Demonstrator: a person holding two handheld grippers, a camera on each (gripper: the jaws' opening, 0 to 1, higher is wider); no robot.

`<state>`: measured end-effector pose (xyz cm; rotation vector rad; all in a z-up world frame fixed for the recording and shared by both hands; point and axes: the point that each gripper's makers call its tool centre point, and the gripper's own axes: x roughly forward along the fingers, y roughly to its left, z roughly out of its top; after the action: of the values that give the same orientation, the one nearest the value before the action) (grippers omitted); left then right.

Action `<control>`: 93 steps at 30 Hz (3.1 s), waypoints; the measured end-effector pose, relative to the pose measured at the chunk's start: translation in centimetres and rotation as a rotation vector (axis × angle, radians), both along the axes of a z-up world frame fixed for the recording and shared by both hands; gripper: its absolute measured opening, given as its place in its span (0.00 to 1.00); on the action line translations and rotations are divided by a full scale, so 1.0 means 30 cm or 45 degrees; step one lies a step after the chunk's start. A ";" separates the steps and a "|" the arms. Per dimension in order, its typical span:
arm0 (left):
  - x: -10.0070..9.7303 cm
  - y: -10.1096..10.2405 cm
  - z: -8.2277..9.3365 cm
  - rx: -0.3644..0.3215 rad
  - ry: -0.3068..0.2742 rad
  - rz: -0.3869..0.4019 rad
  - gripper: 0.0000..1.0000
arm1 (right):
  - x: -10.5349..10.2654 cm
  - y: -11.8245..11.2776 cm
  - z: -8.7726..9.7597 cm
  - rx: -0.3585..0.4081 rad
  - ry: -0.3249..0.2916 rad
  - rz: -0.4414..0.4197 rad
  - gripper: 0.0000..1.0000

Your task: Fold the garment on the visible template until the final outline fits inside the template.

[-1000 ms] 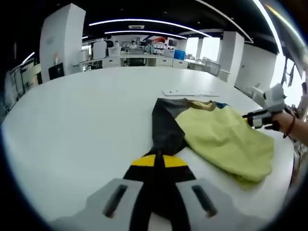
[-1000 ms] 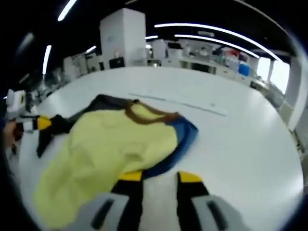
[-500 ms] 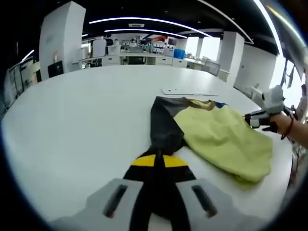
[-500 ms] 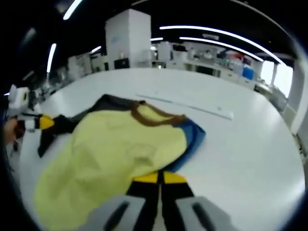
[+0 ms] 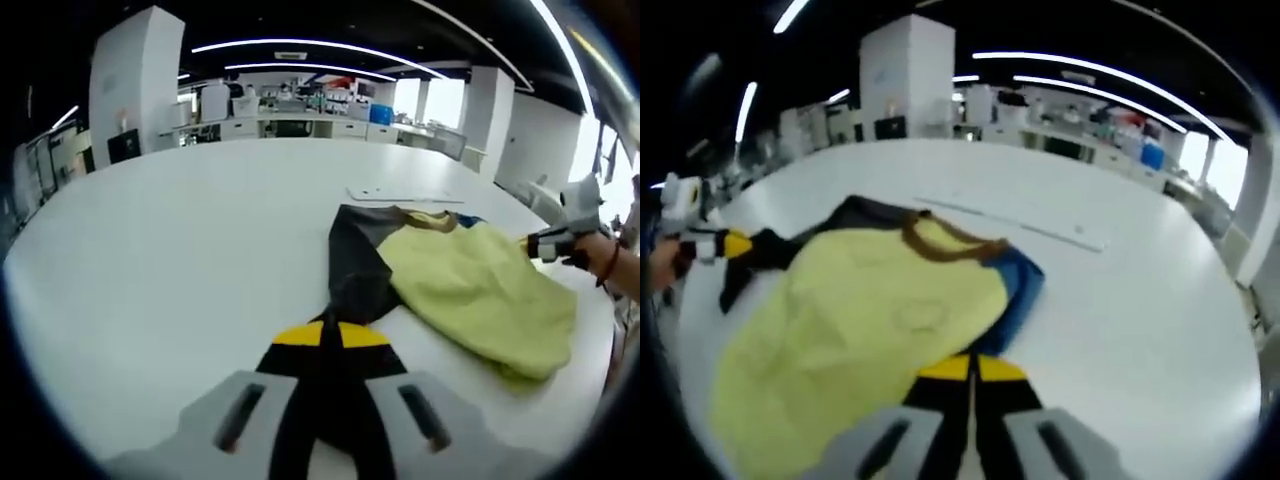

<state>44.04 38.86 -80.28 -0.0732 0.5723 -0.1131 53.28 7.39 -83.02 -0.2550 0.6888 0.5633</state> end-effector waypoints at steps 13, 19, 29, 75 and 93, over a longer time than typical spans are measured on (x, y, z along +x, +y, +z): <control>0.018 0.109 -0.006 0.144 0.039 0.071 0.00 | 0.029 -0.107 0.099 -0.063 -0.087 0.001 0.00; 0.074 0.191 -0.026 0.262 0.080 0.069 0.00 | 0.030 -0.157 0.119 -0.088 -0.102 -0.010 0.00; 0.121 0.257 -0.018 0.384 0.078 0.068 0.00 | 0.056 -0.279 0.131 -0.198 -0.115 -0.042 0.00; -0.057 -0.129 0.060 -0.043 -0.102 -0.283 0.58 | -0.049 -0.346 0.041 0.221 0.108 -0.408 0.33; -0.266 -0.595 0.030 -0.113 -0.075 -0.731 0.55 | -0.073 -0.308 -0.028 0.239 0.157 -0.441 0.27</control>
<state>36.05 21.01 -79.40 0.0103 0.5162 -0.6970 51.10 -1.85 -83.85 0.0758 0.7742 0.3103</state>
